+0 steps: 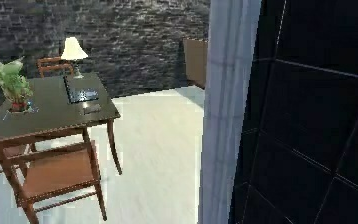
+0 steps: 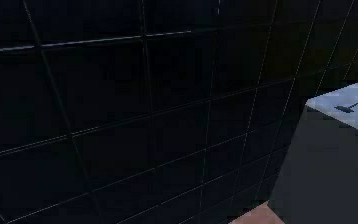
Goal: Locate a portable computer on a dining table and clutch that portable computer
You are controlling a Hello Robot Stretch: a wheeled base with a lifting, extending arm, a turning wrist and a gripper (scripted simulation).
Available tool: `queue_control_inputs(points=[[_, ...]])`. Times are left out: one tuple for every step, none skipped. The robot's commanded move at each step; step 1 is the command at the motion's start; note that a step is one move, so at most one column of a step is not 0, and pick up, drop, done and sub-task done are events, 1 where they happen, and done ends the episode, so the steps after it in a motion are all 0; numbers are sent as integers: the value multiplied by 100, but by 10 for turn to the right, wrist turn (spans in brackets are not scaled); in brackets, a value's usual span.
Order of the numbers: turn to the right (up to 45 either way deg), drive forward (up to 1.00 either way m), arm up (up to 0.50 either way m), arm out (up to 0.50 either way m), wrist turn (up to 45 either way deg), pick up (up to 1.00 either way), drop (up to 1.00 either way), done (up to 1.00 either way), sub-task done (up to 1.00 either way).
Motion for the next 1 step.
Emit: queue_control_inputs(points=[[-60, 0, 0, 0, 0, 0, 0, 0, 0]])
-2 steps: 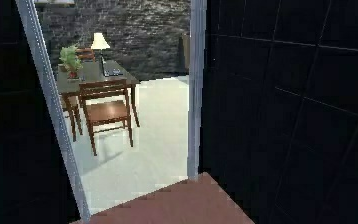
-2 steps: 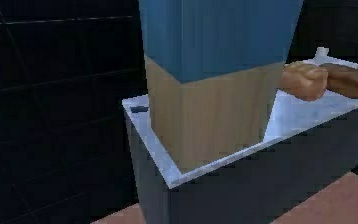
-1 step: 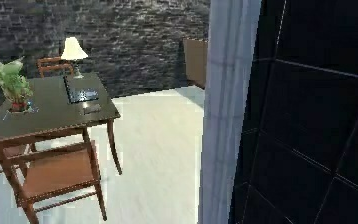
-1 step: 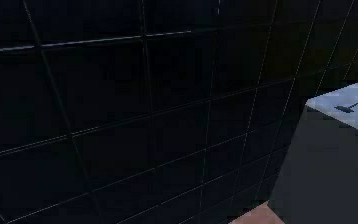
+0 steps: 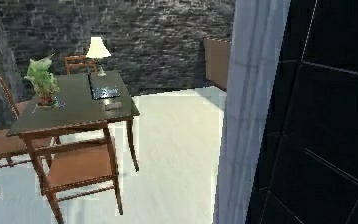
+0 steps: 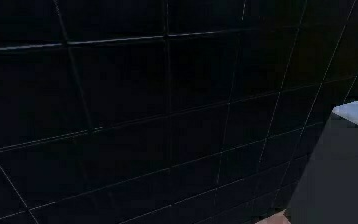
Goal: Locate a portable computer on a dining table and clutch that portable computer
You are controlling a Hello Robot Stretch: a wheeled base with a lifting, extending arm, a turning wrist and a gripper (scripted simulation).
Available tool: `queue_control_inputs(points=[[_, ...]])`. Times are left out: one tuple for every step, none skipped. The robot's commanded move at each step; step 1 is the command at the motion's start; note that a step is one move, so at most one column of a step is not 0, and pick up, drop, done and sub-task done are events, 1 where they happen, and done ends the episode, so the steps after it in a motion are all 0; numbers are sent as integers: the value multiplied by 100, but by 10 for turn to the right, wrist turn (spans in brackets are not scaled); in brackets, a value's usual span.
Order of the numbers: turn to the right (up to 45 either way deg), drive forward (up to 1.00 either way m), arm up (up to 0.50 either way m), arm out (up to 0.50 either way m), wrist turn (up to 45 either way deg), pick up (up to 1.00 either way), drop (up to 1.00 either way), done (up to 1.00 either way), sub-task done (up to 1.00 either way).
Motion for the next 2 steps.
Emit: queue_control_inputs(points=[[0, 25, 0, 0, 0, 0, 0, 0, 0], [-420, 0, 0, 0, 0, 0, 0, 0, 0]])
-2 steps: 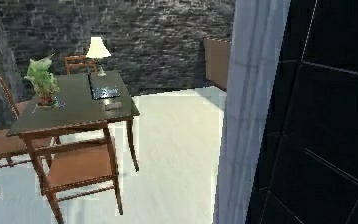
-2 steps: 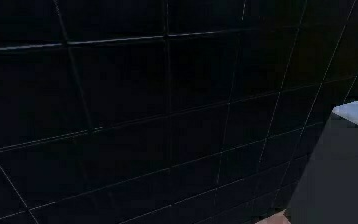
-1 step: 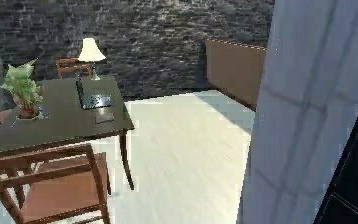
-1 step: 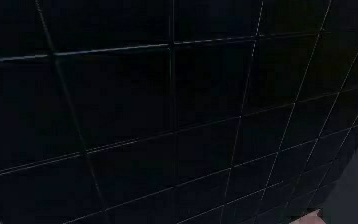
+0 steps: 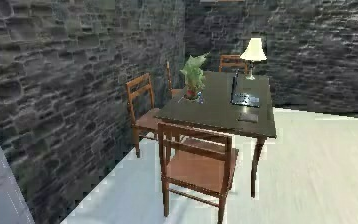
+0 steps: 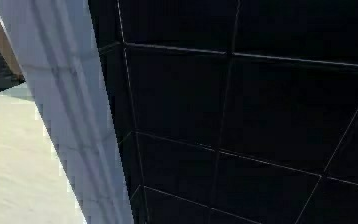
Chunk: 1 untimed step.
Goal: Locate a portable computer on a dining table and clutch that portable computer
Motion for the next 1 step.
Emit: queue_control_inputs(points=[[0, 70, 0, 0, 0, 0, 0, 0, 0]])
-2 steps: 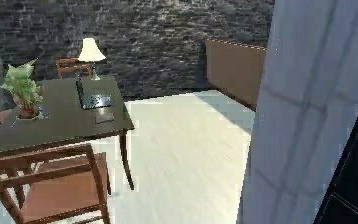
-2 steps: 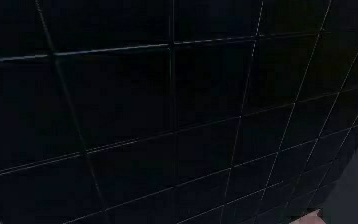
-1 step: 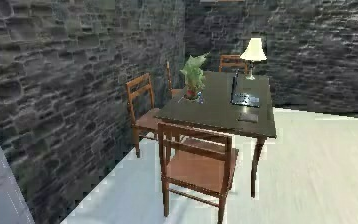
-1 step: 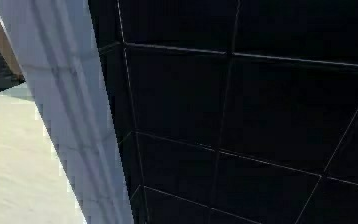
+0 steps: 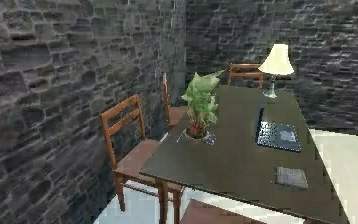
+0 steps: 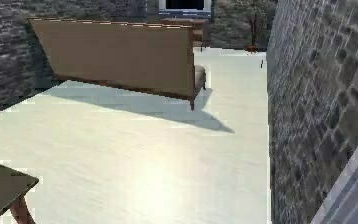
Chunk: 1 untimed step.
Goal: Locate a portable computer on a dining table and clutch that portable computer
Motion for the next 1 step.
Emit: queue_control_inputs(points=[[-420, 0, 0, 0, 0, 0, 0, 0, 0]])
